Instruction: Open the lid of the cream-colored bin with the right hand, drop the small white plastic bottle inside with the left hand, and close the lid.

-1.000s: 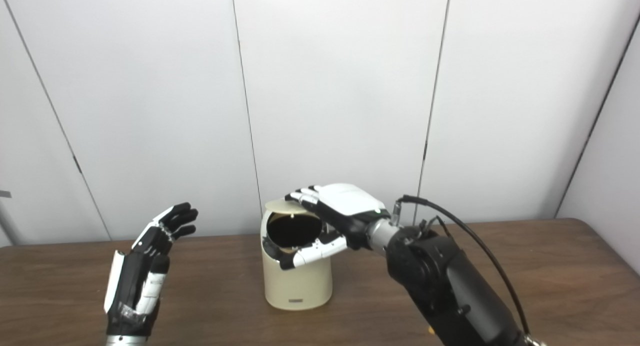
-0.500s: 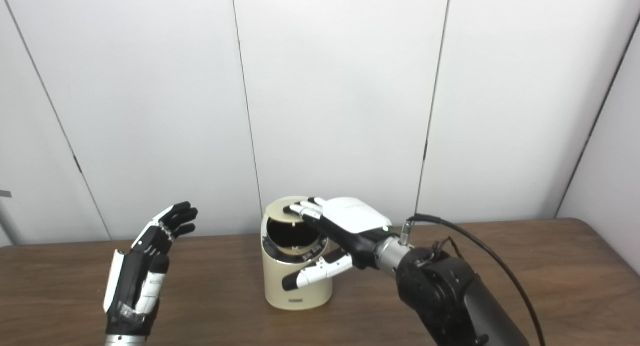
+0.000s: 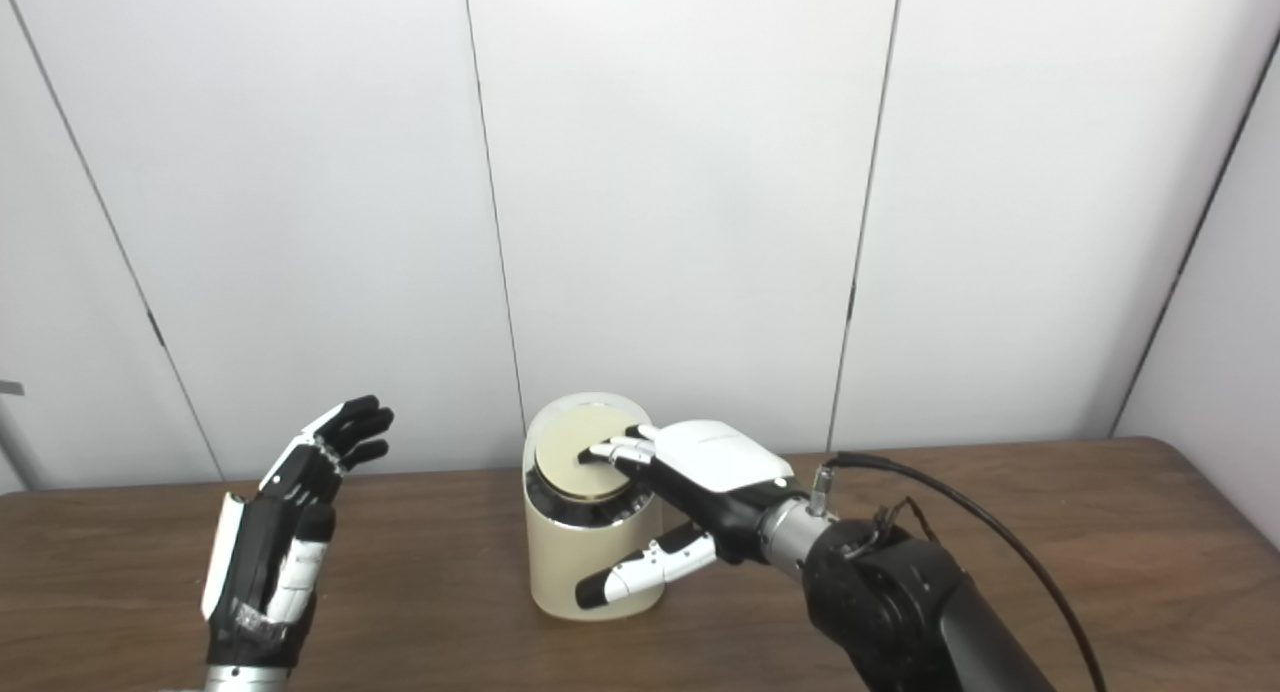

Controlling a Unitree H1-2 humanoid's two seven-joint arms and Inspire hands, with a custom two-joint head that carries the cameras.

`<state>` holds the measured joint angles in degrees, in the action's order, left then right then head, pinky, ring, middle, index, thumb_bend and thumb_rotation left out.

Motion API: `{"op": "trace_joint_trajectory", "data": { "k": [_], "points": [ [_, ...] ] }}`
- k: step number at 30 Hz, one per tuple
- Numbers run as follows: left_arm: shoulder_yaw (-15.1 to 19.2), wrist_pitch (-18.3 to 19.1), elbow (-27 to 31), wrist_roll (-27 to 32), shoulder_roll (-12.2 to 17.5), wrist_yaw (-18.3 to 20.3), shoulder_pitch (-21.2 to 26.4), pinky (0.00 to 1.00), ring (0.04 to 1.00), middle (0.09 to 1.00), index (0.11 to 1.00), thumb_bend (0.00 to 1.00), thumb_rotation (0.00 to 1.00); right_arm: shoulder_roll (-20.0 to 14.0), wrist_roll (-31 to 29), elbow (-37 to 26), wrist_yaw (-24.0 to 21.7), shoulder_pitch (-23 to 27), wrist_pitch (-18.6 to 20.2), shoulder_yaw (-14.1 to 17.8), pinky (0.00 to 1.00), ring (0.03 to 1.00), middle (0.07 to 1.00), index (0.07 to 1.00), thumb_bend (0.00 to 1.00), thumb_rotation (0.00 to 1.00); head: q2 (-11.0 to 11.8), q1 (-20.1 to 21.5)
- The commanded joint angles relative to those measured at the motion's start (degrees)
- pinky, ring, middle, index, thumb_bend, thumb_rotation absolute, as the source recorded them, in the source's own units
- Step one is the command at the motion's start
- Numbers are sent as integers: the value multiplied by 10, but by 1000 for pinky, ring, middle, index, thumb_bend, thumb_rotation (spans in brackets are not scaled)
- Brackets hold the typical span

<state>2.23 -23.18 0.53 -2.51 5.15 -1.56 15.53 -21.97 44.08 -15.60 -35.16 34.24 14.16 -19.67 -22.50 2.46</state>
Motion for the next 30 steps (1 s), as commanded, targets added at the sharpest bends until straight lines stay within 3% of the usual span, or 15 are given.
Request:
{"op": "trace_joint_trajectory", "data": {
  "k": [1,7,30],
  "points": [
    [1,-5,23,-3,-1,-1,13,785,823,798,819,814,874,-6,2,1,1,17,-3,4,963,977,885,881,1000,887,-3,0],
    [0,-4,27,-4,-1,0,14,783,825,798,819,810,876,-11,10,27,17,17,-24,-6,909,890,801,793,1000,878,-7,-3],
    [-1,11,39,-7,-5,-1,14,797,825,791,816,800,869,-9,58,18,23,8,-36,-36,920,867,746,724,1000,857,-20,-7]
  ]
}}
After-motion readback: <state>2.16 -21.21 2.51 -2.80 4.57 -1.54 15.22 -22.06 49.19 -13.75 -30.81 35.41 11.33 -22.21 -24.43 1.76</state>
